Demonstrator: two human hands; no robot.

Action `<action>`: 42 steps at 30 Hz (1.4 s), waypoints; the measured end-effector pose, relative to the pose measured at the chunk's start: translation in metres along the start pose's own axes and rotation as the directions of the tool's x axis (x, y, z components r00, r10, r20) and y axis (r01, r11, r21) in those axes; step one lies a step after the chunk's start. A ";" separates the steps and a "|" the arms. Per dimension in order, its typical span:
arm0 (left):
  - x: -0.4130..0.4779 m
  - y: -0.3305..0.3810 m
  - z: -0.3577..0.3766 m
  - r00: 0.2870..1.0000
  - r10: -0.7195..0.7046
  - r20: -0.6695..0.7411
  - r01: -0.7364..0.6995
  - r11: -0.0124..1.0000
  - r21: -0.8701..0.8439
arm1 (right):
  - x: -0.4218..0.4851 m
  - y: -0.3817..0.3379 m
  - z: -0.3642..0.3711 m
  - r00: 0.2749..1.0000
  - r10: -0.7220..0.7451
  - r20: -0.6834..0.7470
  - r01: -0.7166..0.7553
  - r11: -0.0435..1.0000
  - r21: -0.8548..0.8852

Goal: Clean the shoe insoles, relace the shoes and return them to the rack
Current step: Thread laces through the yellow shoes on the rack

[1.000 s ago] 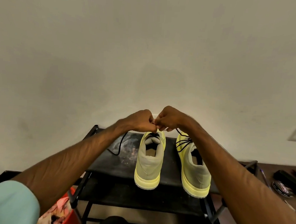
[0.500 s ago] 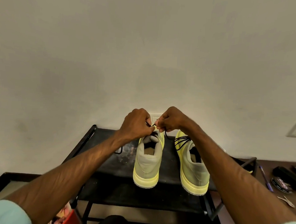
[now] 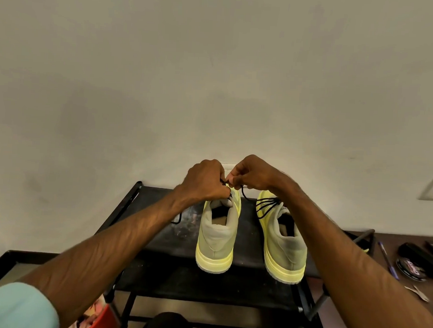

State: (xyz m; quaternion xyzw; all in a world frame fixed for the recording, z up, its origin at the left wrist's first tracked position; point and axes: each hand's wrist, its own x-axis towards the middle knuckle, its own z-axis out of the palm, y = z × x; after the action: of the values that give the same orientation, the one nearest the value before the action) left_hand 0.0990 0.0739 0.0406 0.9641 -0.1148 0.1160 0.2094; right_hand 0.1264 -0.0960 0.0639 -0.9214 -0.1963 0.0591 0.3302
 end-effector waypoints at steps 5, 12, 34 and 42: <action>-0.003 -0.003 0.007 0.979 0.155 -0.134 -0.143 0.985 0.095 | 0.000 0.008 0.003 0.998 0.029 -0.054 -0.027 0.999 0.041; -0.006 -0.018 0.000 0.940 0.304 -0.156 -0.293 0.952 0.092 | -0.004 0.008 0.020 0.996 0.035 -0.087 -0.014 0.975 0.222; 0.008 -0.026 -0.021 0.957 -0.104 0.271 0.218 0.872 -0.438 | -0.024 0.009 0.063 0.867 0.031 -0.497 0.076 0.978 0.193; 0.008 -0.029 -0.018 0.968 0.013 0.250 0.086 0.920 -0.382 | -0.019 0.006 0.058 0.899 0.066 -0.433 0.028 0.978 0.206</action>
State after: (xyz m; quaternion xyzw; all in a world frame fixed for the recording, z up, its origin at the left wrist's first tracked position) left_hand 0.1116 0.1061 0.0477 0.9119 -0.1428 -0.0345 0.3833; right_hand 0.0968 -0.0740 0.0143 -0.8736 -0.1008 -0.1260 0.4592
